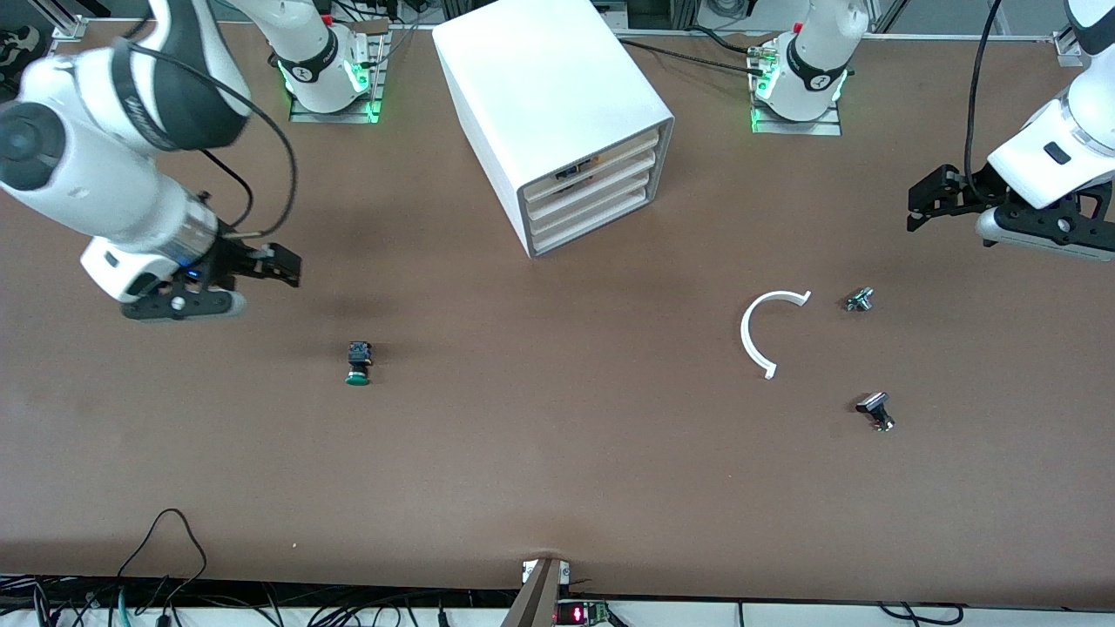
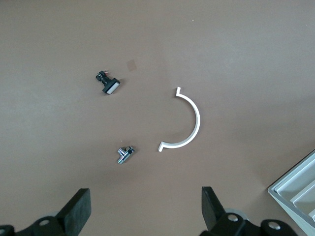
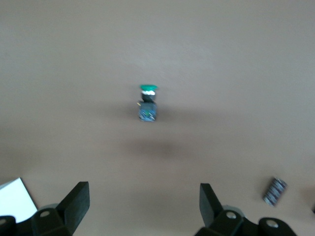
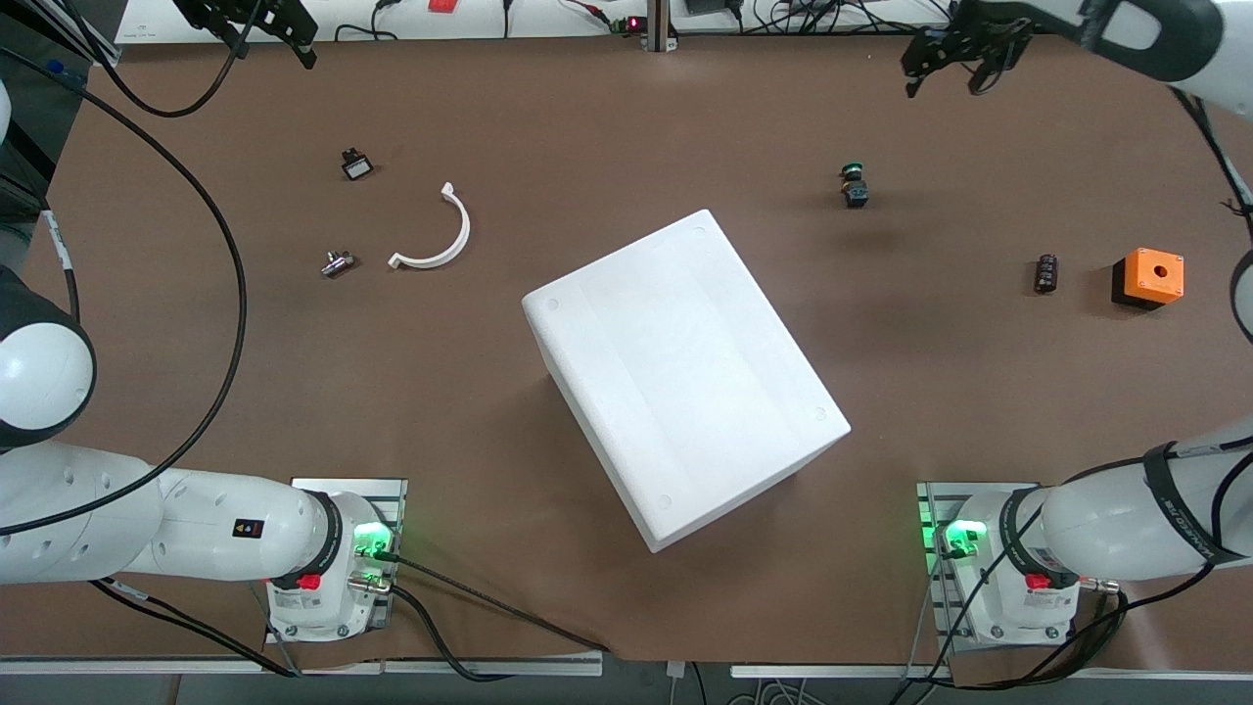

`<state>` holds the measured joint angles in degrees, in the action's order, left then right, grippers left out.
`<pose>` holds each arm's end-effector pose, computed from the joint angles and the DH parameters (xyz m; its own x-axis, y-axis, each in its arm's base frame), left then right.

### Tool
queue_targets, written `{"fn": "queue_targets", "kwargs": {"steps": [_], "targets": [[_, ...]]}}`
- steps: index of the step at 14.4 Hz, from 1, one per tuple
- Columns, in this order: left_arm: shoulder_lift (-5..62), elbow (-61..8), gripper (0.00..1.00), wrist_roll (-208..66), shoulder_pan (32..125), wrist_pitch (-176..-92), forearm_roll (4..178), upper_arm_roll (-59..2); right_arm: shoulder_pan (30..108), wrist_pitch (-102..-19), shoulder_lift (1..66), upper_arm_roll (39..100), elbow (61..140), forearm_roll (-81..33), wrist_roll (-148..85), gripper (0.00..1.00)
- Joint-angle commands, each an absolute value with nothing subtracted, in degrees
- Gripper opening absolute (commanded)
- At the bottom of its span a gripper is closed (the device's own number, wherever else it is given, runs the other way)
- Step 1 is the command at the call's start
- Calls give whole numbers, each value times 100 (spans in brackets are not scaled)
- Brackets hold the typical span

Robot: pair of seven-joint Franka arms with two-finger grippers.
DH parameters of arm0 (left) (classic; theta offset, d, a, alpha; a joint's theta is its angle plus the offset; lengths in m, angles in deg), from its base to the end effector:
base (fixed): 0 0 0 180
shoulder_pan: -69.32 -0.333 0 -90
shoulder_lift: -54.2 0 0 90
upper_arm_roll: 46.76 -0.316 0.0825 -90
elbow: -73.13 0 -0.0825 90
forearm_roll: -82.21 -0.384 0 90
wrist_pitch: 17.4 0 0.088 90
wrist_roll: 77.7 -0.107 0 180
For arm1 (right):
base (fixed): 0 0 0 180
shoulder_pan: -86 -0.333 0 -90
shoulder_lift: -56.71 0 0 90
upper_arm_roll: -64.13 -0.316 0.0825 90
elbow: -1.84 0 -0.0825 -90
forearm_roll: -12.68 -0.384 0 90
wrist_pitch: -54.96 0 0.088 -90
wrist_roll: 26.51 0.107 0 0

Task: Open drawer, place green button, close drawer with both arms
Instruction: 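Lower the right gripper onto the green button and grasp it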

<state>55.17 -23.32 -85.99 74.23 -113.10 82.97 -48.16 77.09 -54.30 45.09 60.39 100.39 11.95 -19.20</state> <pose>0.5546 -0.0352 0.5891 0.9791 -0.2032 0.0057 -0.2033 -0.9790 0.0129 0.6049 0.1341 0.4628 0.9960 0.0878 -0.0186 0.0873 -0.9959 -0.0229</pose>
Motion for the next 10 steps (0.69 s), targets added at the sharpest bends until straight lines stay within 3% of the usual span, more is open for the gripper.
{"fn": "queue_targets", "kwargs": {"steps": [1,10], "targets": [[5447,-2170,99,-8657,7442,-11188,8230,-4826,7633,-5858,4108,6070,9957,1119,-1922,99],[5447,-2127,99,-8159,7459,-11188,8239,-4545,7580,-7246,3053,6087,10395,1127,-1992,99]]}}
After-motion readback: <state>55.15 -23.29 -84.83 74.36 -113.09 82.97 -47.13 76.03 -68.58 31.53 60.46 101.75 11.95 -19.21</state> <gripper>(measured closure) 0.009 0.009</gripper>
